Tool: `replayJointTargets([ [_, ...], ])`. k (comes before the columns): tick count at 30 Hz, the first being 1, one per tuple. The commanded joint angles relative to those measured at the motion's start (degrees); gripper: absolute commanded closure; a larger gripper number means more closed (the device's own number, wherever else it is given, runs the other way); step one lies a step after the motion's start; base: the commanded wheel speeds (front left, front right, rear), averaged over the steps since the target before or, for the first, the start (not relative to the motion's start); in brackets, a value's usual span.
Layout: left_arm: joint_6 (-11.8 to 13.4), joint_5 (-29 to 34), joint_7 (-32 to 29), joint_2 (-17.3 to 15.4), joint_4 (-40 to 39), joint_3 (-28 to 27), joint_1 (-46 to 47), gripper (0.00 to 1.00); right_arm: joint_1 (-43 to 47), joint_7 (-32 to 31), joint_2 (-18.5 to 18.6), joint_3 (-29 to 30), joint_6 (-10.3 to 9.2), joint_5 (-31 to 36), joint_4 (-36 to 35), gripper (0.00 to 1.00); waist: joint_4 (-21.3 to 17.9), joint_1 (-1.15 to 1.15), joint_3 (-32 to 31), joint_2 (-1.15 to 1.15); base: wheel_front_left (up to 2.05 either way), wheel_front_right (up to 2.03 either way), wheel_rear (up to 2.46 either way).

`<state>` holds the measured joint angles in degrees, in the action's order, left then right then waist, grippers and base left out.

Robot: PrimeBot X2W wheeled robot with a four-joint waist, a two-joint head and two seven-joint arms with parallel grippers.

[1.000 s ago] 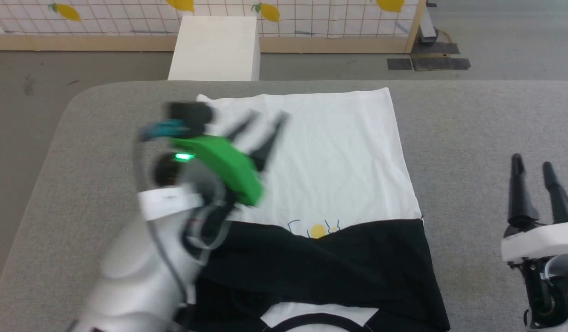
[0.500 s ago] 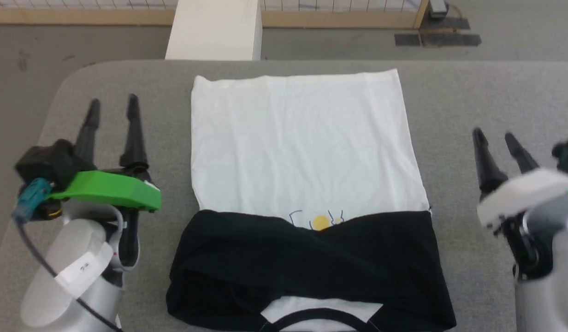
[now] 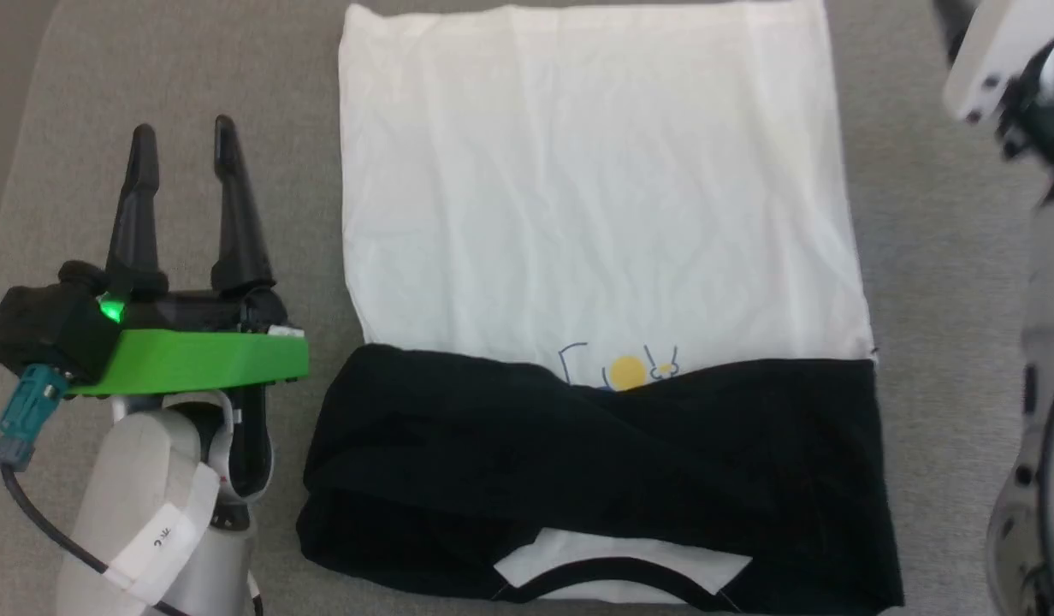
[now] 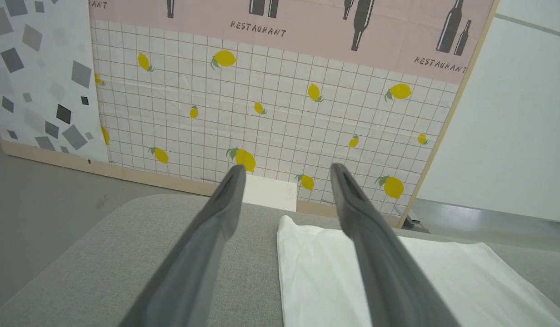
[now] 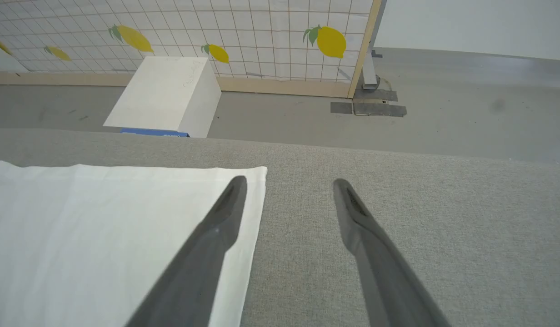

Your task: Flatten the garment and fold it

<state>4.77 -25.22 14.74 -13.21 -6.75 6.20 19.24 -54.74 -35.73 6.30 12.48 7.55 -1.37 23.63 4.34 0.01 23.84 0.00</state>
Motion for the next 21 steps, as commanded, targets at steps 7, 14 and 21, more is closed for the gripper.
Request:
replayJointTargets([
  [7, -3.4, 3.6, 0.25, 4.02, -1.64, -2.05, 1.84, 0.0, -11.37, -11.8, 2.61, -2.27, -0.06, 7.36, 6.27, 0.0, 6.96, -0.01, 12.32, 0.0, 0.0, 0.0, 0.0],
  [14, -6.77, 5.4, 0.26, 7.04, -1.37, -3.89, 2.58, 0.0, -14.77, -17.03, 4.12, -5.7, -0.06, 9.88, 8.97, 0.0, 8.78, -0.01, 15.56, 0.0, 0.0, 0.0, 0.0],
  [21, -8.86, 6.78, 0.26, 8.79, -0.12, -5.16, 3.17, 0.0, -13.88, -20.59, 5.04, -8.89, -0.06, 8.74, 10.38, 0.0, 8.85, -0.01, 16.69, 0.0, 0.0, 0.0, 0.0],
])
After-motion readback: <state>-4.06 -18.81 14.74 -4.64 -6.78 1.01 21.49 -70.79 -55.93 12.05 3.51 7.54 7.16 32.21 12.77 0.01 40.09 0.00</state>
